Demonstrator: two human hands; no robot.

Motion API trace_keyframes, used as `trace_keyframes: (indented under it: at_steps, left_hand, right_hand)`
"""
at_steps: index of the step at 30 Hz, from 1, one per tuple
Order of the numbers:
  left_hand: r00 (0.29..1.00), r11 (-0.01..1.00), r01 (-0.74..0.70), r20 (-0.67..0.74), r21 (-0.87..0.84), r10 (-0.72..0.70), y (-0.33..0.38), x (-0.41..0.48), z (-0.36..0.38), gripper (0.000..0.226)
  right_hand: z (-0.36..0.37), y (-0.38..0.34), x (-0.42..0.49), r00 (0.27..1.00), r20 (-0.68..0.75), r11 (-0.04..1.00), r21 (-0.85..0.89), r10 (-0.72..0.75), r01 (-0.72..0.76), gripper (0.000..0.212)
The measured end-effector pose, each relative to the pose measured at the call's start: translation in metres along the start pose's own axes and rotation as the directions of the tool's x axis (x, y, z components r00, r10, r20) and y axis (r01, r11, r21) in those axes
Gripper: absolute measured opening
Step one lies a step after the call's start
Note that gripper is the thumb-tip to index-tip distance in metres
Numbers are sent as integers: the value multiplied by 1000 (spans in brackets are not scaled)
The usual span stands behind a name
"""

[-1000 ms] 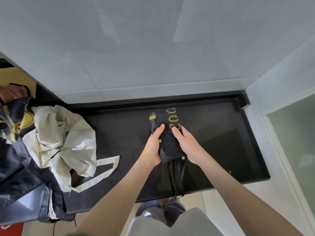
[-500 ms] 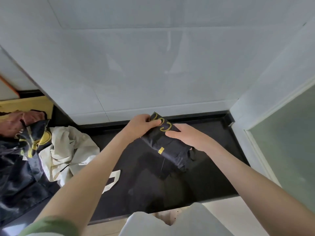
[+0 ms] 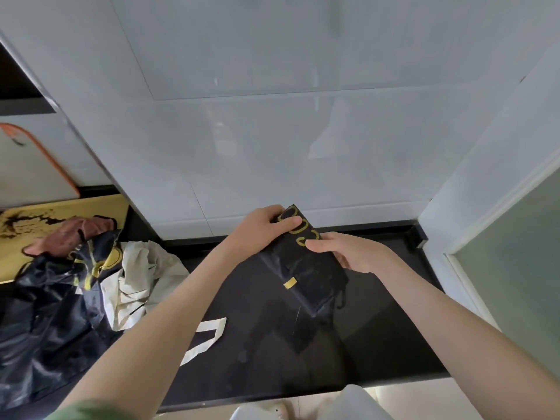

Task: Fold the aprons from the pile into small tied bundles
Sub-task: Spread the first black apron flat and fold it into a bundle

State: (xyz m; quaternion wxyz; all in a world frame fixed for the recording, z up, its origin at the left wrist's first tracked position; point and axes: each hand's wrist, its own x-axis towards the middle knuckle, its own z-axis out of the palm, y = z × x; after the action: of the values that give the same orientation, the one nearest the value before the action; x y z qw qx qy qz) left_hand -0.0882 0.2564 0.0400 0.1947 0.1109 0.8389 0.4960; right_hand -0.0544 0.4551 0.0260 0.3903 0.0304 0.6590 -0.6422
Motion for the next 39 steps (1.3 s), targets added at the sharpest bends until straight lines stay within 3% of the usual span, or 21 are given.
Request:
trace_keyframes:
  at_steps: [4,7,10,12,14,16,17,19,21,22,24,25,29,31,34,36,38,39]
  left_hand:
    - [998,998,-54,-6,40,55,13,-3,2,39]
    - [997,999,-28,-78,15,29,14,-2,2,27]
    - [956,978,0,-288,-207,-61,10,-4,5,45]
    - [899,927,27,-396,-374,-187,5,-7,0,56]
    - [908,898,185,-281,-398,-312,0,-13,-3,64]
    - [906,807,387,23,-446,-422,2,-20,-2,75]
    - [876,713,472,181,-519,-448,3,-20,0,82]
    - [834,478,546,389,-688,-392,5,-17,2,94]
    - [860,255,493,423,-832,-284,7,-13,-1,87]
    - [888,194,439,389,-877,-246,7,-12,-5,76]
    - [921,265,377,329,-888,-207,7,-14,-11,54]
    - [926,332,370,315,-868,-208,6,-16,-15,44]
    - [899,437,425,315,-793,-304,1,-17,-15,30]
    - [897,484,421,274,-767,-346,1,-12,-13,34]
    - [876,513,448,245,-732,-416,0,-11,-13,30]
    - [866,500,457,239,-736,-439,0,-12,-14,27]
    - [881,464,414,216,-783,-421,0,-17,-11,20]
    - [901,449,364,185,-816,-392,1,-18,-9,15]
  right_hand:
    - [12,-9,5,1000,-6,994,109,-22,22,34]
    - [13,-13,7,997,-9,993,94,-71,71,27]
    - [13,-14,9,984,-113,981,126,-137,151,28]
    - [12,-15,12,940,-251,927,237,-231,291,27]
    - [12,-17,11,875,-384,874,263,-294,409,17]
    - [14,-22,7,810,-458,875,127,-367,468,9]
    - [16,-23,6,776,-458,868,17,-434,495,9]
    - [24,-25,4,733,-375,820,-177,-568,544,16]
    - [31,-24,2,712,-163,713,-358,-683,603,41]
    - [35,-24,4,672,-28,595,-494,-740,634,52]
    - [35,-18,10,574,209,292,-696,-792,656,59]
    - [36,-16,14,556,272,207,-731,-785,650,58]
    - [39,-7,16,599,356,134,-774,-717,619,58]
    - [38,-6,17,587,373,67,-803,-718,592,53]
    - [40,-3,18,546,396,-50,-840,-738,541,64]
    - [44,-2,18,517,381,-28,-824,-767,566,64]
    - [49,-3,18,503,291,111,-771,-814,626,52]
    - [51,-5,16,532,209,224,-739,-820,635,44]
